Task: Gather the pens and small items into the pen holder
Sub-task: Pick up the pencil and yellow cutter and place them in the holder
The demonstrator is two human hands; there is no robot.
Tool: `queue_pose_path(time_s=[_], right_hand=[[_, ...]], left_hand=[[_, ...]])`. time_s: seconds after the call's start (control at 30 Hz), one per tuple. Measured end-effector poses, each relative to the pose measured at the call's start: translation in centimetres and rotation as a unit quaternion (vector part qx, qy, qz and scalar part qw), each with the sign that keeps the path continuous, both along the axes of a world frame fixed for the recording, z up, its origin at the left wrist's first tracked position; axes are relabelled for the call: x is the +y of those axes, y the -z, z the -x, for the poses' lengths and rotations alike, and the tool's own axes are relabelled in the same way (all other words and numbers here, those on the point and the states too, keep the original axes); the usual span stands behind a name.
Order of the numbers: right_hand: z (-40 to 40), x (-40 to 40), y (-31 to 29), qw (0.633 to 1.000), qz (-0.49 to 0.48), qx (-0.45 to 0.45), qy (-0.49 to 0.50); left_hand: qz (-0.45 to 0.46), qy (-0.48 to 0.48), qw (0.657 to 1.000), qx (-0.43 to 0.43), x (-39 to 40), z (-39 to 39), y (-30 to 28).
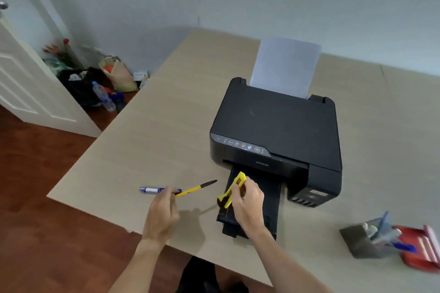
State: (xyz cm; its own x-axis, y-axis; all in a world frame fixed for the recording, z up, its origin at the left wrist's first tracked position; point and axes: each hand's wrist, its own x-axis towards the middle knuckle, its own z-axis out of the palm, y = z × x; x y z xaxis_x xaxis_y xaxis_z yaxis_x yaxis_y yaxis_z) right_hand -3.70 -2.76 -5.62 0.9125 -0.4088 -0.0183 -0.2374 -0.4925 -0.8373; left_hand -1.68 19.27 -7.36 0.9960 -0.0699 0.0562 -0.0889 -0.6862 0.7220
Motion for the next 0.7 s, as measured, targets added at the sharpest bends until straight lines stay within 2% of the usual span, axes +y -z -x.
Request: queue_pose_path(time_s=[0.1,0.3,0.43,0.53,0.7], right_hand=[[2.2,-3.9,-0.4,0.995,-0.045,-0.041,0.076],[8.1,-12.6,-1.7,0.964,0.008,-0.106,0.245],[13.6,-18.8,-3.5,0.92,0.073,-0.133,0.361],[17.6,-23.2,-4.4,0.88,0.073,-0.141,0.448],[21.9,-27.6,-4.6,0.853,0.093,-0.119,0.499]], left_hand=[[0.004,0.023,0.999,-0.034,-3.3,-0.4,-1.3],[-0.009,0.158,0.986,-0.055,-12.0,0.3,-3.3],[-0.003,0.287,0.956,-0.065,-19.6,2.1,-3.7],[0.007,0.354,0.932,-0.076,-25.6,4.1,-4.6],[-0.002,0.42,0.901,-0.111,-32.0,7.1,-6.5]])
